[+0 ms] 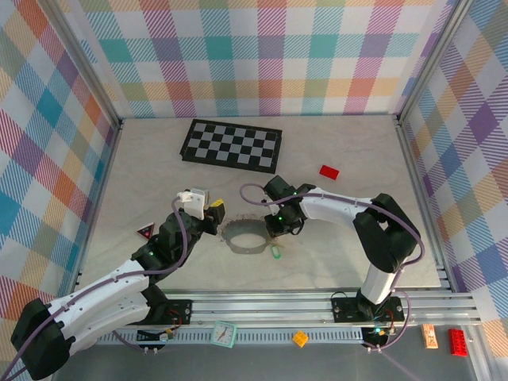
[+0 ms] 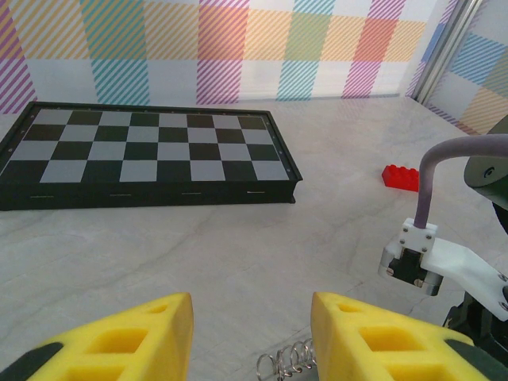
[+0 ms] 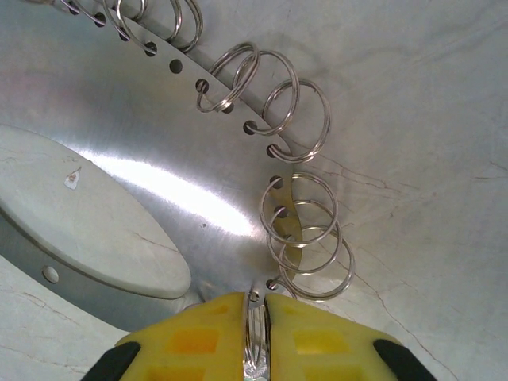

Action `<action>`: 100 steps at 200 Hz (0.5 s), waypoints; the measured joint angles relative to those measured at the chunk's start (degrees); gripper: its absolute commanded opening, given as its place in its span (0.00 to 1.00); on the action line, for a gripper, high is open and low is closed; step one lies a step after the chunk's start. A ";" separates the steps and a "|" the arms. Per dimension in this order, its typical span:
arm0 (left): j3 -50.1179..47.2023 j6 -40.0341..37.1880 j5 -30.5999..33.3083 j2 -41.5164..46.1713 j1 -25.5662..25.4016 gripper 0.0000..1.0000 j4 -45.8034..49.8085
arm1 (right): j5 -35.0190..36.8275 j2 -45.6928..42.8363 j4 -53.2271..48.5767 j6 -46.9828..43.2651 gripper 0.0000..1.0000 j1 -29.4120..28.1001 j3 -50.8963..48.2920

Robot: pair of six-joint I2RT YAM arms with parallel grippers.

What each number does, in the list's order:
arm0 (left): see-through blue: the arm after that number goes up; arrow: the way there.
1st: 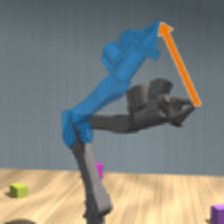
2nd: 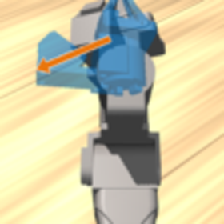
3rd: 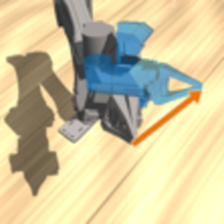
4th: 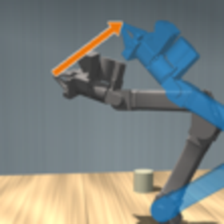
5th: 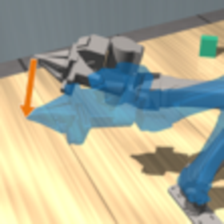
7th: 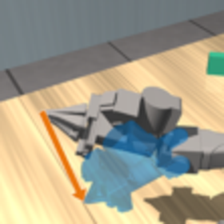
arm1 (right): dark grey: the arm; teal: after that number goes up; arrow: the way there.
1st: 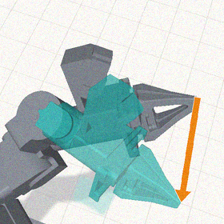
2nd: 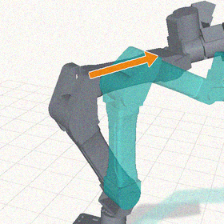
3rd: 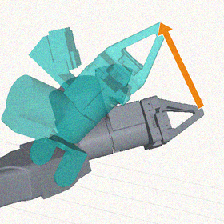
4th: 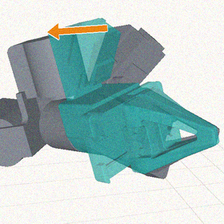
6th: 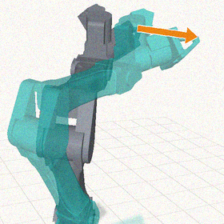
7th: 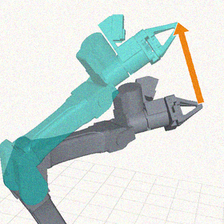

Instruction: Put the keys on the keyring

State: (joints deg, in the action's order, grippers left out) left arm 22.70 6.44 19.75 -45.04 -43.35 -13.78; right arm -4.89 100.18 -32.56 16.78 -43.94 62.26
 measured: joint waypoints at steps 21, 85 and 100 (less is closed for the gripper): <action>0.00 0.00 0.00 0.00 0.00 0.42 0.00 | 0.20 0.28 -0.26 -0.22 0.16 -0.04 0.13; 0.00 0.00 0.00 0.00 0.00 0.42 0.00 | -0.42 0.42 -1.73 -1.14 0.20 -0.72 0.13; 0.00 0.00 0.00 0.00 0.00 0.42 0.00 | -0.50 0.42 -2.03 -1.22 0.21 -0.72 0.17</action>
State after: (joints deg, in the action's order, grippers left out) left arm 22.70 6.44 19.75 -45.04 -43.35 -13.78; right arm -5.39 100.60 -34.59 15.55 -44.66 62.43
